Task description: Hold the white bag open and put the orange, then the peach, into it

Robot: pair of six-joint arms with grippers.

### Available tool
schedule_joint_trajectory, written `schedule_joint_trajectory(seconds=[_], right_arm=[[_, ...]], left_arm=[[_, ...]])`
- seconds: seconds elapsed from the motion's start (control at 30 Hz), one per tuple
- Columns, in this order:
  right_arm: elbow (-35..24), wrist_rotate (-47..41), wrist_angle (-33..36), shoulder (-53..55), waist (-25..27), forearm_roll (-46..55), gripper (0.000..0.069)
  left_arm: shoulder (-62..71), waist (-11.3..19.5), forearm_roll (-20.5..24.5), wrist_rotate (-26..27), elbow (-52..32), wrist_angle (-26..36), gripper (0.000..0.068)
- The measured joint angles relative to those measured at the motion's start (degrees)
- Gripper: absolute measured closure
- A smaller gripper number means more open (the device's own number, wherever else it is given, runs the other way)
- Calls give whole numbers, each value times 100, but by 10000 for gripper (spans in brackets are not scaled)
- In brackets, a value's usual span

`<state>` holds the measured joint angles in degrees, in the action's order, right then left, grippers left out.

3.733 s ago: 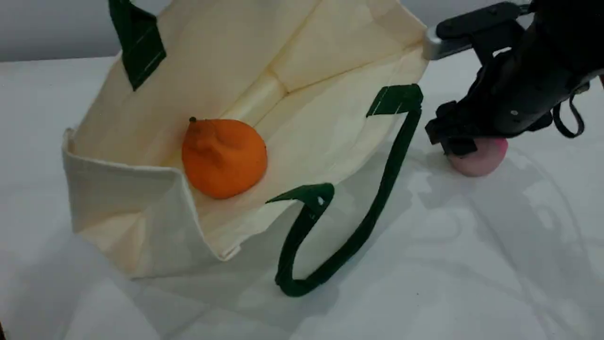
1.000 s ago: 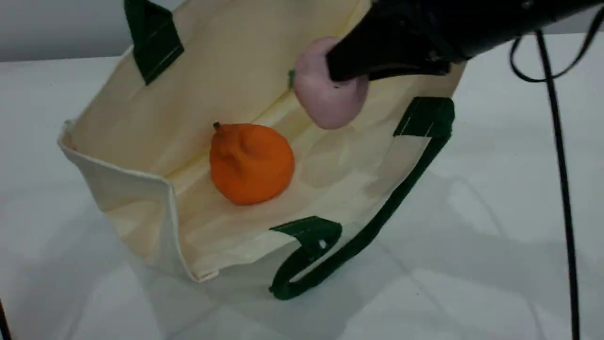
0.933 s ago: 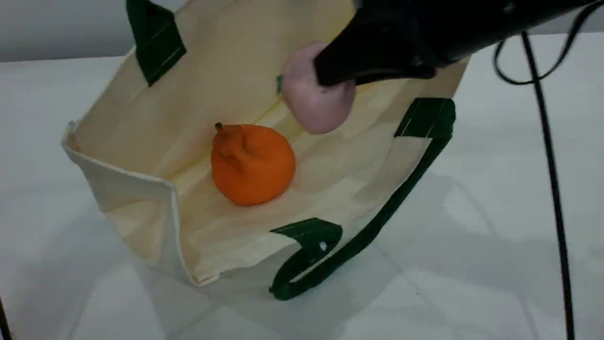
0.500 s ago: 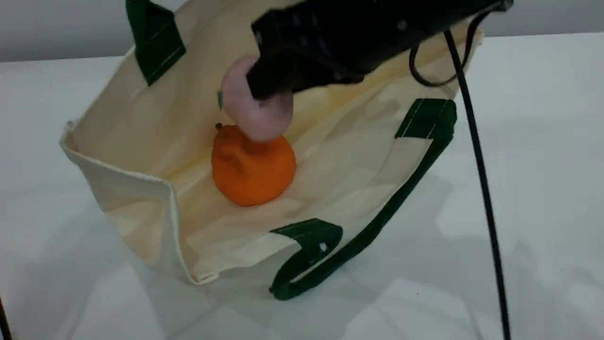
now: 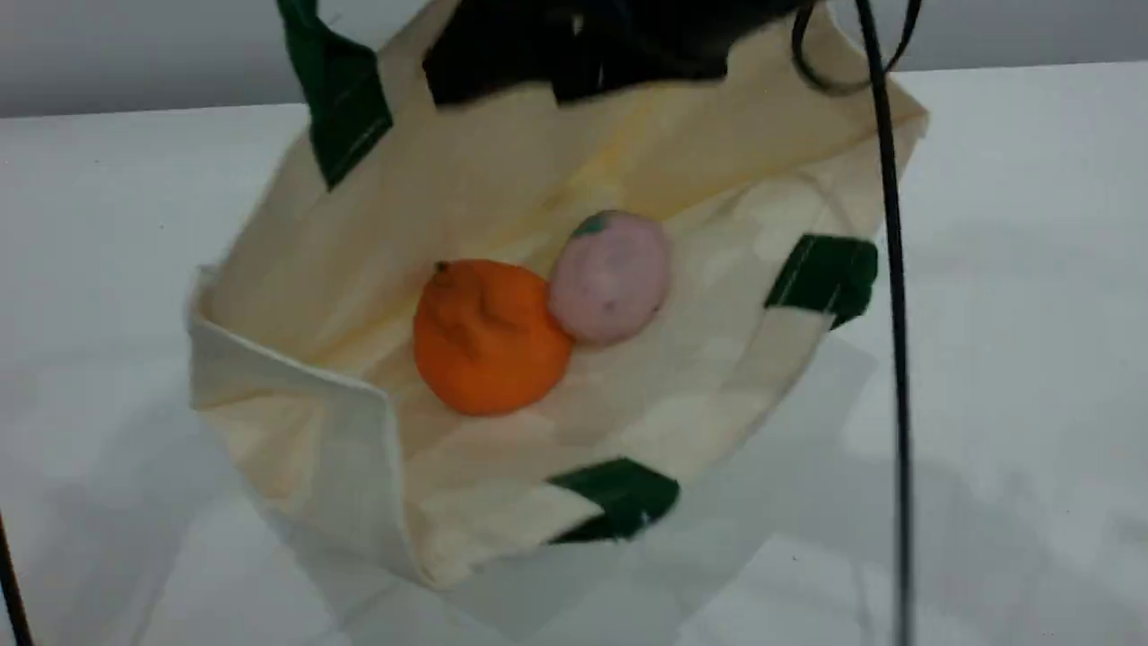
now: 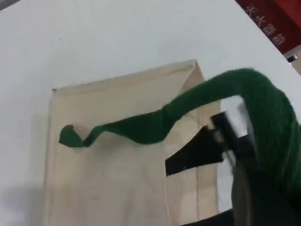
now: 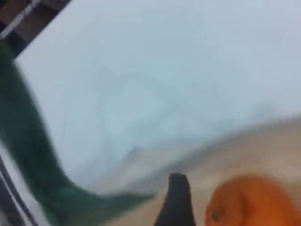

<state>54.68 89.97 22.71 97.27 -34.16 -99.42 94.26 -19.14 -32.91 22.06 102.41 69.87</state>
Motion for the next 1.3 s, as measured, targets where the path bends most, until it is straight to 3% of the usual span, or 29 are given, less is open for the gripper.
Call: schedule_joint_trajectory(seconds=[0.17,0.53,0.67,0.77,0.9,1.17,1.3], right_arm=[[0,-245,-445,-754,7,762,132],[-11,-2400,-533,-2344,225,3131,132],[-11,-3162,-149,-2734,606,3938,132],[-11,-3768,337,-2998,948,4548,132],[-11,-4398,1004,-3360,1378,5159,132],[-11,-4911,1837,-4255,1552,5822,132],[-11,-5598,2267,-4755,1552,6408,132]], left_arm=[[124,0,-5,47,0,-6,610],[648,0,-22,208,0,-22,610],[848,0,45,351,0,-22,607],[969,0,351,358,0,-15,595],[1135,0,488,346,0,-10,533],[1106,0,469,318,0,-9,290],[913,0,469,297,0,-3,256]])
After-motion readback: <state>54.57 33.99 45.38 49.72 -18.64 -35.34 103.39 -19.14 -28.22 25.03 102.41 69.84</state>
